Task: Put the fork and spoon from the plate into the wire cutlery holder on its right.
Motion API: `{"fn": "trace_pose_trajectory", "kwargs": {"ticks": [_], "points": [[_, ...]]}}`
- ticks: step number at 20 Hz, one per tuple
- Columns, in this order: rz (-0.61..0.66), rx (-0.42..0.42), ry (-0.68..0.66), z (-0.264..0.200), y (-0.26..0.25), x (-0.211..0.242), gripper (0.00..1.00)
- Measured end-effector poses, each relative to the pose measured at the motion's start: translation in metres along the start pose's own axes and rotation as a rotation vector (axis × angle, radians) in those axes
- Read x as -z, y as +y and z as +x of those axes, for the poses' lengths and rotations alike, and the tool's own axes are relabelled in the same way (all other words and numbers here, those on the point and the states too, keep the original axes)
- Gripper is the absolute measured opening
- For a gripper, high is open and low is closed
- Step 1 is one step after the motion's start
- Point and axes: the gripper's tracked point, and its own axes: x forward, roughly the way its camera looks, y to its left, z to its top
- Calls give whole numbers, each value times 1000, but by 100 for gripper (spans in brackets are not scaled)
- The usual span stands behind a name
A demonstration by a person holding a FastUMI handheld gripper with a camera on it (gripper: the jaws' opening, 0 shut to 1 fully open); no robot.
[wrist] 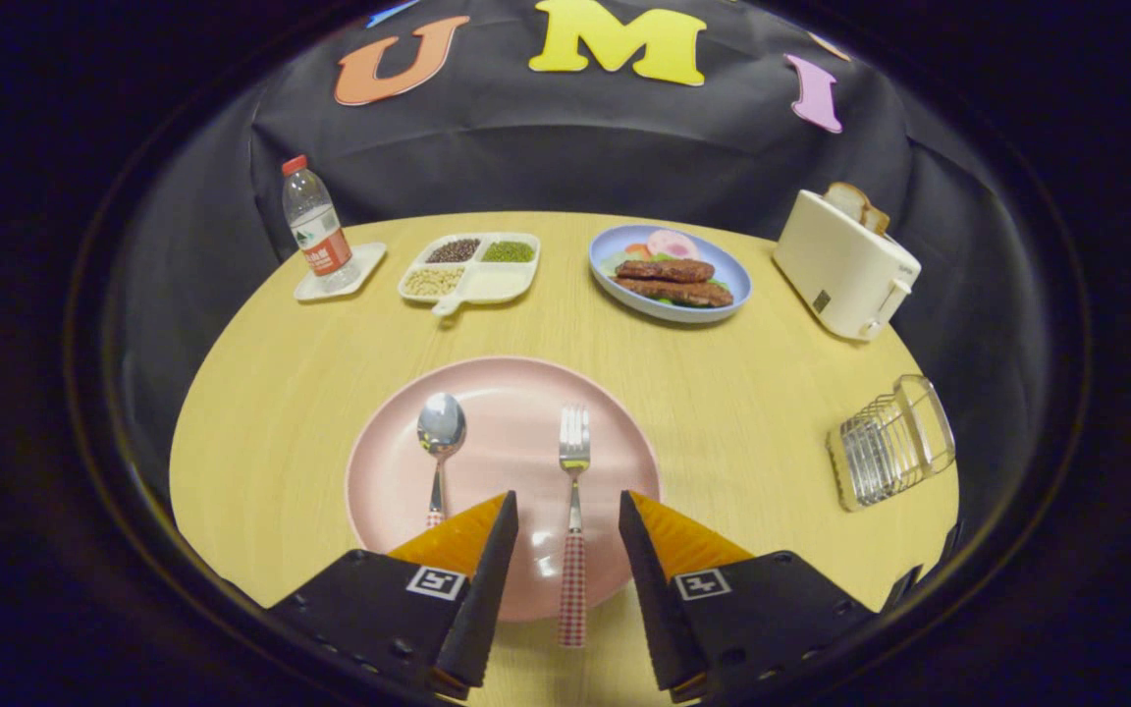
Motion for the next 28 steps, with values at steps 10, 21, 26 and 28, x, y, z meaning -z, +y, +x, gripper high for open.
{"fn": "trace_pose_trajectory", "kwargs": {"ticks": [10, 21, 26, 28], "points": [[103, -10, 139, 18, 6, 31, 17], [86, -19, 67, -38, -17, -7, 7], [60, -1, 12, -78, -64, -27, 7], [61, 4, 0, -92, -88, -31, 7]]}}
